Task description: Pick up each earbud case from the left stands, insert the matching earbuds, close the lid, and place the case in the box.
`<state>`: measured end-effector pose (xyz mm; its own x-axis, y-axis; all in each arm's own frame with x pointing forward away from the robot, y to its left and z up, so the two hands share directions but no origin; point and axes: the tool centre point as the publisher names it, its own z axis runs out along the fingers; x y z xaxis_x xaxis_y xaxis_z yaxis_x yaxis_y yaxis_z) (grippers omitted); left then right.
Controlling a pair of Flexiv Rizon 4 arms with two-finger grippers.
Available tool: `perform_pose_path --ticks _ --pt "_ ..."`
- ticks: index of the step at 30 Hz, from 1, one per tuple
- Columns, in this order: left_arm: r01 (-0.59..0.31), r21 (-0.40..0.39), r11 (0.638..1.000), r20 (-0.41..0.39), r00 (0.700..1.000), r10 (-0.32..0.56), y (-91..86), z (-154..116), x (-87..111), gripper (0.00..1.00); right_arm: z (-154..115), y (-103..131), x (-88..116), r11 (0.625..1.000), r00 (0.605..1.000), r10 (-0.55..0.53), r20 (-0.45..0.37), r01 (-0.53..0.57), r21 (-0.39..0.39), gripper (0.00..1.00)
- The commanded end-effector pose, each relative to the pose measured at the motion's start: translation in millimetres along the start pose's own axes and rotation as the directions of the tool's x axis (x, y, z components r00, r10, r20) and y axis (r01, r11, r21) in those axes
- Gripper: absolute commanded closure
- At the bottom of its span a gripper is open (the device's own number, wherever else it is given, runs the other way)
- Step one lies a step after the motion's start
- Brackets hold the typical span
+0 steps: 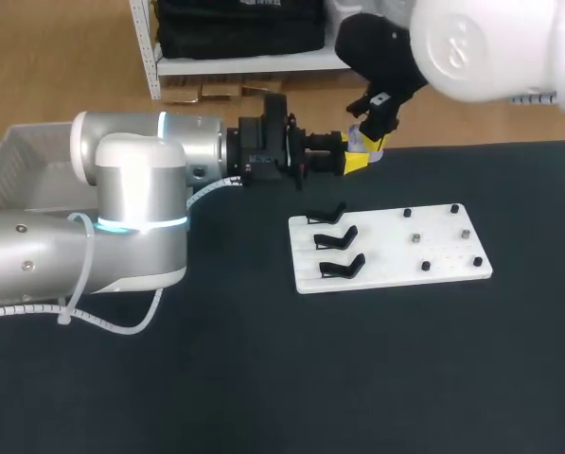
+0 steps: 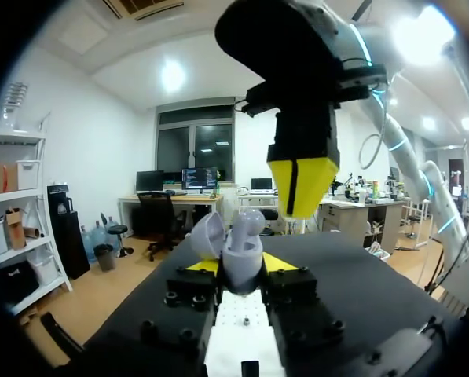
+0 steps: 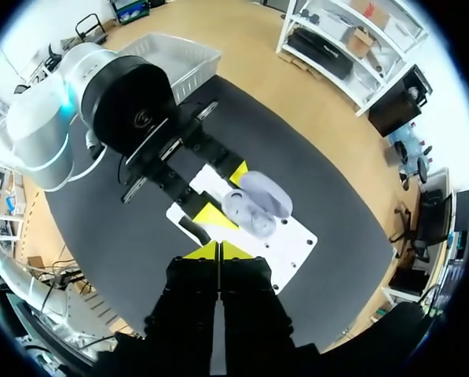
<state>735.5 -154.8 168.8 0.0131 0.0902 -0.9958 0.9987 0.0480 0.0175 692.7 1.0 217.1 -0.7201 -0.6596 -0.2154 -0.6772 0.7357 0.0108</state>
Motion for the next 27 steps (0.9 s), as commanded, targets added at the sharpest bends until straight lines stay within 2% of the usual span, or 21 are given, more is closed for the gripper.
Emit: perform_pose_path --ticks 1,13,18,21,27 --pt "0.0 0.0 1.0 0.0 1.0 0.0 0.1 -0.1 -0.1 1.0 4.7 -2.4 -10.7 1.0 1.0 0.002 -0.011 -0.002 -0.001 0.93" --pt "0.0 0.0 1.0 0.0 1.0 0.0 0.1 -0.1 -0.1 1.0 8.7 -7.7 -18.8 1.0 1.0 0.008 -0.007 -0.008 0.003 0.9" --pt "0.0 0.0 1.0 0.0 1.0 0.0 0.1 -0.1 -0.1 1.0 -7.4 -15.6 -19.7 0.999 0.999 0.035 0.036 -0.035 0.0 0.89" --pt "0.0 0.0 1.0 0.0 1.0 0.0 0.1 -0.1 -0.1 1.0 -18.0 -24.2 -28.6 0.997 0.995 0.071 0.076 -0.07 -0.009 0.81" --pt "0.0 0.0 1.0 0.0 1.0 0.0 0.1 -0.1 -0.1 1.0 -21.1 -43.3 -63.2 0.982 0.971 0.186 0.15 -0.178 -0.069 0.74"
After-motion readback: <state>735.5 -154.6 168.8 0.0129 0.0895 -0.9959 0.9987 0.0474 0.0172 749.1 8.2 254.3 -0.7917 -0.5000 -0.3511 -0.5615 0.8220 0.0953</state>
